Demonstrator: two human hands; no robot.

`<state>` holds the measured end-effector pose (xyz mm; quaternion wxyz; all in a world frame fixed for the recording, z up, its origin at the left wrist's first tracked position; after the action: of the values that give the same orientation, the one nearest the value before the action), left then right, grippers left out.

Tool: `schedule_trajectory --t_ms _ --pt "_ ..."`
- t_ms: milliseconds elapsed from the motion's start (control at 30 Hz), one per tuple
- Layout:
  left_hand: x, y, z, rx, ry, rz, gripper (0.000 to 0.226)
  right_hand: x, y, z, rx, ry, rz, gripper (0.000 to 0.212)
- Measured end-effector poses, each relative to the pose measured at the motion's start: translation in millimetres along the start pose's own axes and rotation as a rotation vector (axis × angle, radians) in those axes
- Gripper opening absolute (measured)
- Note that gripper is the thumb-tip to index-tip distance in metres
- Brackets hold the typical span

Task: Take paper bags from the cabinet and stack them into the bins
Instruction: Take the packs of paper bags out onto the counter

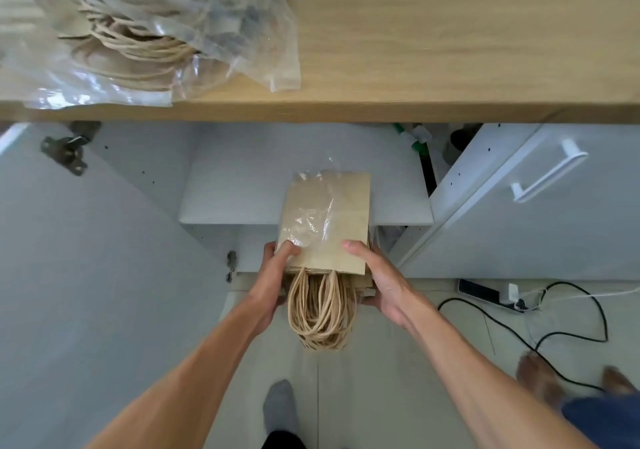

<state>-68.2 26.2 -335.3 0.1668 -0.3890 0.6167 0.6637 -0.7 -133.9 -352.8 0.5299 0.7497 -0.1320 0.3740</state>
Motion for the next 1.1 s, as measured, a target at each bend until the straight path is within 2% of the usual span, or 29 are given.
schedule_trajectory --t_ms 133,233,300,433,500,600,667,800,900,967,1033,1100 --pt "-7.4 64.5 2.6 -0.032 0.008 -0.022 0.044 7.6 49.8 -15.1 -0.009 -0.002 0.033 0.116" --pt "-26.7 104.0 5.3 -0.032 -0.029 -0.035 0.044 18.0 89.8 -27.4 0.005 -0.001 0.032 0.118" --pt "-42.6 134.2 8.2 -0.03 -0.058 -0.037 0.041 24.1 121.3 -37.1 0.005 0.006 0.015 0.11" --pt "-60.7 189.6 11.7 0.01 -0.146 -0.048 0.047 34.5 181.2 -57.8 -0.006 -0.004 0.009 0.068" --pt "-65.3 216.4 11.6 0.027 -0.157 -0.043 0.046 35.8 208.5 -65.8 -0.014 0.003 0.003 0.069" --pt "-82.0 255.1 9.0 0.052 -0.176 -0.079 0.042 45.3 243.0 -71.1 -0.039 0.032 0.015 0.093" --pt "-102.3 272.8 8.4 0.06 -0.168 -0.13 0.042 63.9 260.7 -72.7 -0.042 0.049 0.055 0.099" --pt "-151.9 295.8 -1.3 0.078 -0.175 -0.207 0.044 121.8 291.5 -74.6 -0.043 0.086 0.156 0.082" --pt "-197.0 300.1 -11.9 0.086 -0.184 -0.279 0.039 170.2 310.1 -70.1 -0.067 0.102 0.205 0.083" --pt "-228.7 295.8 -20.4 0.094 -0.195 -0.331 0.032 201.9 314.2 -64.9 -0.063 0.098 0.232 0.061" --pt "-258.7 287.6 -29.6 0.097 -0.196 -0.359 0.039 227.3 303.8 -55.3 -0.043 0.065 0.228 0.04" --pt "-285.3 275.5 -39.7 0.098 -0.187 -0.374 0.046 254.8 289.2 -43.3 -0.06 0.071 0.239 0.039"
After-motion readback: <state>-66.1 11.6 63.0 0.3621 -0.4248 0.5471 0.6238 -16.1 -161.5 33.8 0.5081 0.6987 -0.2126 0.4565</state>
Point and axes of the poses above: each hand's wrist, its own y-axis away from the middle knuckle, its own z-axis out of the back of the hand, x = y × z, the point moved 10 cm from there along -y, towards the middle knuckle, and after that the axes turned 2 degrees about x, right-handed, at the moved point
